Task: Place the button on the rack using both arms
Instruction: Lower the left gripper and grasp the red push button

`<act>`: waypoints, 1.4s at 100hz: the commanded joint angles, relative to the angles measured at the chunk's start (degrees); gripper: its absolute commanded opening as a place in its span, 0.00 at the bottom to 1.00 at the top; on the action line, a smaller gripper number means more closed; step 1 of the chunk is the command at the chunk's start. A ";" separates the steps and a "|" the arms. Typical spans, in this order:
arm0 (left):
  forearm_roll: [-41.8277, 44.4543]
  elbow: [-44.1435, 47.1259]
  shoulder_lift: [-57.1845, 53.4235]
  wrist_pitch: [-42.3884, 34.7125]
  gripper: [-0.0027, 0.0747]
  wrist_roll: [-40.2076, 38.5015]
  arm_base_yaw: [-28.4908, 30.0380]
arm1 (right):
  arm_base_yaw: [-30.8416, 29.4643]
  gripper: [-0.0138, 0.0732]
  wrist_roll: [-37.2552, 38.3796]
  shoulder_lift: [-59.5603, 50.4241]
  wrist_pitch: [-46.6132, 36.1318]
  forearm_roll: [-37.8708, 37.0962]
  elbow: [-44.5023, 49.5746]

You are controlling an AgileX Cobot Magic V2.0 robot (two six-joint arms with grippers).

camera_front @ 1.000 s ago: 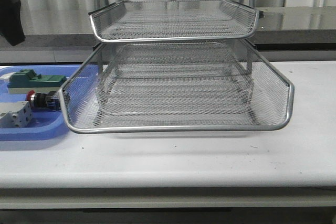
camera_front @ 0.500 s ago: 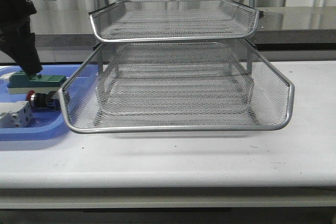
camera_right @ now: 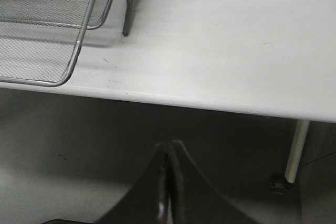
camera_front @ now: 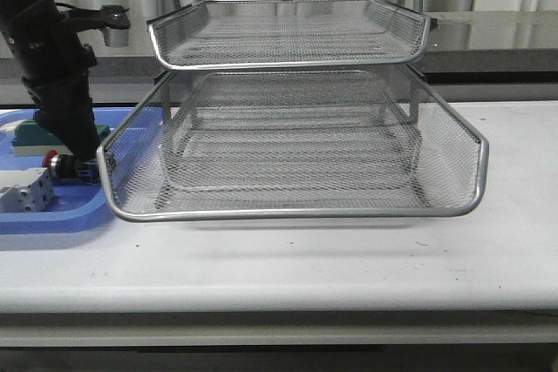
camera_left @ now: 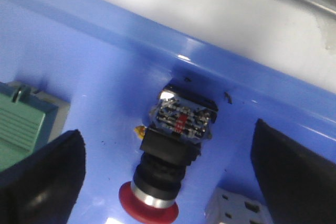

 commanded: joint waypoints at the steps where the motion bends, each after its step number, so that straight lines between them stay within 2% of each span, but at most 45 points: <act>1: -0.59 -1.72 -2.64 -1.60 0.83 0.38 -0.60 | 0.01 0.08 0.00 0.41 -3.25 -0.48 -1.86; 80: 0.64 -1.94 1.59 -3.67 0.83 0.38 -0.58 | 0.01 0.08 0.00 0.41 -3.31 -0.48 -1.86; 92: 0.64 -1.94 1.59 -3.78 0.69 0.38 -0.58 | 0.01 0.08 0.00 0.41 -3.31 -0.48 -1.86; 104: 0.64 -1.94 1.59 -3.78 0.43 0.38 -0.58 | 0.01 0.08 0.00 0.41 -3.31 -0.48 -1.86; 116: 0.64 -2.24 1.42 -3.66 0.24 0.38 -0.58 | 0.01 0.08 0.00 0.41 -3.31 -0.48 -1.86; 125: 0.64 -3.94 1.42 -2.32 0.16 0.24 -0.58 | 0.01 0.08 0.00 0.41 -3.31 -0.48 -1.86; 140: 0.64 -9.30 1.42 4.86 0.11 -0.25 -0.58 | 0.01 0.08 0.00 0.41 -3.31 -0.48 -1.86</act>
